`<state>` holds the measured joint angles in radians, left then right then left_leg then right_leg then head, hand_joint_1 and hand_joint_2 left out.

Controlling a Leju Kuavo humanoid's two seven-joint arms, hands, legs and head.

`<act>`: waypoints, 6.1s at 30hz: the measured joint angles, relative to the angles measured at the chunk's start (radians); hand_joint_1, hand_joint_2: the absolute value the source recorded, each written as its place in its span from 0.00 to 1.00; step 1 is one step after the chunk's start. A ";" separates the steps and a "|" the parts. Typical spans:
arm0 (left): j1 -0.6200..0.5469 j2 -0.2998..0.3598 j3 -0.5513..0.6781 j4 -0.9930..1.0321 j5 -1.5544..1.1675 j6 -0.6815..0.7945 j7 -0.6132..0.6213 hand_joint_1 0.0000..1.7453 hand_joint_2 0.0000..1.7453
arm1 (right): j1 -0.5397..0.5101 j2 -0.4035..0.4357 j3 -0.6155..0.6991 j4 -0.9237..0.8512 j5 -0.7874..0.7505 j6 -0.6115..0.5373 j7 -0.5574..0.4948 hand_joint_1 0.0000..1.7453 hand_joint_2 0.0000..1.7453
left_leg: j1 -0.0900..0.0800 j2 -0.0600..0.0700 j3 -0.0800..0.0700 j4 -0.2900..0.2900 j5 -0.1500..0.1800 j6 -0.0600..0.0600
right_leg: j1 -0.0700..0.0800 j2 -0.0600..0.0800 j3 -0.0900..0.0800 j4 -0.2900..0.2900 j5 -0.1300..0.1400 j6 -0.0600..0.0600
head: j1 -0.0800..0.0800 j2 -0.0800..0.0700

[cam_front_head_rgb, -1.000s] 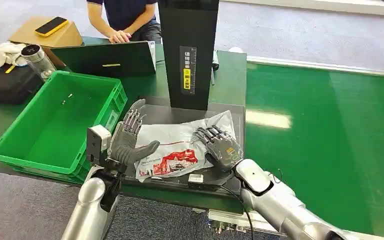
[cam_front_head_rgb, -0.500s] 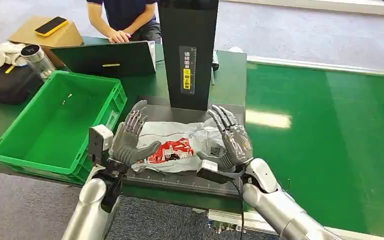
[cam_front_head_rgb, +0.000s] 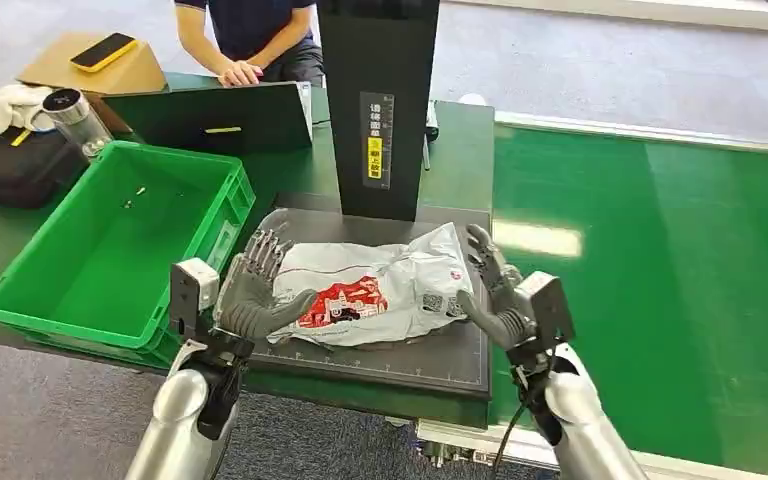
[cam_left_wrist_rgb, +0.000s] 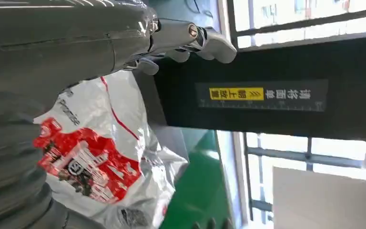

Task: Moved the parcel from conveyor to table for the left to box.

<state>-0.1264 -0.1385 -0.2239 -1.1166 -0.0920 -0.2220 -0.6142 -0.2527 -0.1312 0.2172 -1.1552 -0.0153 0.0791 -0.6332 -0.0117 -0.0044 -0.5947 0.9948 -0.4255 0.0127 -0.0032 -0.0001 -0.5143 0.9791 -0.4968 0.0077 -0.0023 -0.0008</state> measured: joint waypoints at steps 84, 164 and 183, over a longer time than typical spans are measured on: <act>-0.278 -0.105 -0.259 0.580 -1.129 0.278 0.530 1.00 1.00 | 0.277 0.241 -0.459 -0.370 0.129 0.283 0.031 0.00 1.00 | 0.000 0.001 0.012 -0.001 -0.001 0.000 | 0.000 0.001 0.011 0.000 0.000 0.000 | 0.000 0.000; -0.595 0.277 0.474 0.703 -1.462 0.803 0.875 0.00 1.00 | 0.296 0.246 -0.456 -0.439 0.090 0.227 0.060 0.00 1.00 | 0.002 0.002 0.005 0.000 0.000 -0.002 | 0.001 0.002 0.005 0.000 -0.001 -0.001 | 0.000 0.000; -0.567 0.269 0.552 0.649 -1.281 0.884 0.636 0.00 1.00 | 0.313 0.245 -0.456 -0.450 0.084 0.228 0.060 0.00 1.00 | 0.002 0.002 0.005 0.000 -0.001 -0.002 | 0.001 0.002 0.004 0.000 -0.001 -0.001 | 0.000 0.000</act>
<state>-0.6936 0.1308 0.3285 -0.4677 -1.3731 0.6625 0.0220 0.0603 0.1141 -0.2388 -1.6052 0.0683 0.3067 -0.5730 -0.0101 -0.0021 -0.5893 0.9945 -0.4261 0.0106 -0.0024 0.0019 -0.5100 0.9795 -0.4976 0.0064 -0.0023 -0.0008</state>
